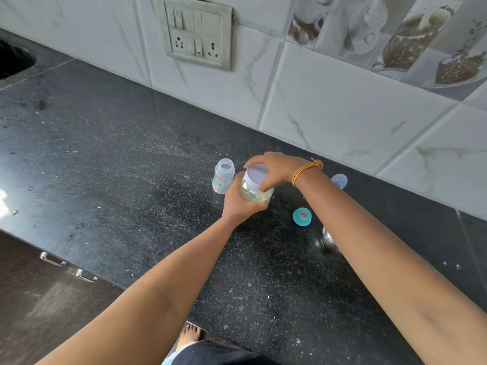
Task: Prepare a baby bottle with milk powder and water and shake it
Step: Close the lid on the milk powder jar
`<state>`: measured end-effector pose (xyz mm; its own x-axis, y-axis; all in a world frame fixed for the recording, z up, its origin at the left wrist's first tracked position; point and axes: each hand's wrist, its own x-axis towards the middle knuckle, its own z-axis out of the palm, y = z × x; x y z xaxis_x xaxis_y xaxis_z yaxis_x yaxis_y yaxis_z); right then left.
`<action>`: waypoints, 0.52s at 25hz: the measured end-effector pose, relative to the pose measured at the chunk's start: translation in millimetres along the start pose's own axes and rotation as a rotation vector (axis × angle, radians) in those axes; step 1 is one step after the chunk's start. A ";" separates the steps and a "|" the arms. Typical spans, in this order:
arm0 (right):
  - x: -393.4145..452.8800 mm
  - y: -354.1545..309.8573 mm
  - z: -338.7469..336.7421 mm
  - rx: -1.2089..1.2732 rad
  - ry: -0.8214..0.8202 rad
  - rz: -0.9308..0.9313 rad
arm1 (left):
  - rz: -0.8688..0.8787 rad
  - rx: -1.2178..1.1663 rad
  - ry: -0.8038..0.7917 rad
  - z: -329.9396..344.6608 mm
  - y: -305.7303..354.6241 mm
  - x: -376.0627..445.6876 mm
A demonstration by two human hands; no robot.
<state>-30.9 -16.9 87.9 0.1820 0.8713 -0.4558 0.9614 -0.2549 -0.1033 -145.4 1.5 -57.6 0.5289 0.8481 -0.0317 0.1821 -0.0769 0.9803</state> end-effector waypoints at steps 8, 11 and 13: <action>5.6 -12.1 12.4 -0.124 0.195 0.235 | 0.004 0.023 -0.018 -1.9 -2.8 4.6; 3.6 -7.7 6.1 -0.053 0.113 0.076 | -0.013 0.054 -0.028 -2.7 -2.5 5.3; 4.0 -6.0 3.3 -0.025 0.055 0.004 | -0.024 0.071 -0.042 -4.9 -2.9 7.2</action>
<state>-36.6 -13.2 83.7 0.1959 0.8923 -0.4067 0.9655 -0.2480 -0.0791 -146.2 10.4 -59.8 0.5579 0.8273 -0.0651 0.2531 -0.0949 0.9628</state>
